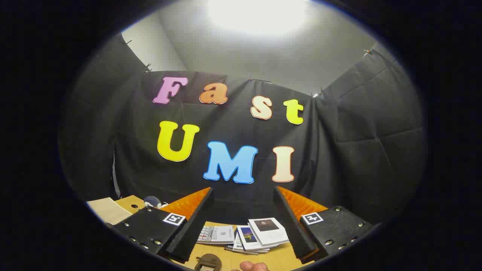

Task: Open the storage box then place both shoes into the box .Put the left shoe in first, then the right shoe, with the right side of both shoes facing outward in a uniform manner.

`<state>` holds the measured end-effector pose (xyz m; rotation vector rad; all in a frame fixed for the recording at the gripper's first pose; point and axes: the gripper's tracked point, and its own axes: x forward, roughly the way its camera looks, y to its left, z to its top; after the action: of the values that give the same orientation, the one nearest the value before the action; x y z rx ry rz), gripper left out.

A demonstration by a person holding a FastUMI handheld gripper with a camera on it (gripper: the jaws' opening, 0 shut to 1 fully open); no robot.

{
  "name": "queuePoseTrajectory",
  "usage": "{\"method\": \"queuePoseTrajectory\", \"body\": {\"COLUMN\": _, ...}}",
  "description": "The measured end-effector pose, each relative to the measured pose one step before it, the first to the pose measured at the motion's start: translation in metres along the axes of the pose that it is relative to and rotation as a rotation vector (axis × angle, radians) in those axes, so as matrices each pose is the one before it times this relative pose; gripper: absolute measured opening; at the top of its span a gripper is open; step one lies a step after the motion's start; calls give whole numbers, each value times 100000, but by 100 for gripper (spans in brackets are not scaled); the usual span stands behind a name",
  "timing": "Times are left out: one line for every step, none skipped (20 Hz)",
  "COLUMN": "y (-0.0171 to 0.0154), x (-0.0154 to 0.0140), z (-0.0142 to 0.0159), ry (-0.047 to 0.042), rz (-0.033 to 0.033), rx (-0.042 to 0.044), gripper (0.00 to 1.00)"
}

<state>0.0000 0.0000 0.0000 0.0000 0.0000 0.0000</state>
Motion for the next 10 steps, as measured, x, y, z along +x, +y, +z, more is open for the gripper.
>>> {"method": "queuePoseTrajectory", "body": {"y": 260, "x": 35, "z": -165, "ry": 560, "rz": 349, "rx": 959, "gripper": 97}}
{"method": "queuePoseTrajectory", "body": {"y": 390, "x": 25, "z": 95, "ry": 31, "rz": 1076, "rx": 1042, "gripper": 97}}
{"method": "queuePoseTrajectory", "body": {"y": 210, "x": 105, "z": 178, "ry": -699, "rz": 1206, "rx": 508, "gripper": 97}}
{"method": "queuePoseTrajectory", "body": {"y": 25, "x": 257, "z": 276, "ry": -639, "rz": 618, "rx": 192, "gripper": 97}}
{"method": "queuePoseTrajectory", "body": {"y": 51, "x": 139, "z": -160, "ry": 505, "rz": 1365, "rx": 205, "gripper": 97}}
{"method": "queuePoseTrajectory", "body": {"y": 485, "x": 143, "z": 155, "ry": -654, "rz": 2161, "rx": 892, "gripper": 97}}
{"method": "queuePoseTrajectory", "body": {"y": 235, "x": 268, "z": 339, "ry": -636, "rz": 884, "rx": 730, "gripper": 97}}
{"method": "queuePoseTrajectory", "body": {"y": -201, "x": 244, "z": -64, "ry": 313, "rz": -280, "rx": 327, "gripper": 96}}
{"method": "queuePoseTrajectory", "body": {"y": 39, "x": 232, "z": -121, "ry": -157, "rz": 650, "rx": 309, "gripper": 96}}
{"method": "queuePoseTrajectory", "body": {"y": 274, "x": 172, "z": 113, "ry": -26, "rz": 811, "rx": 159, "gripper": 97}}
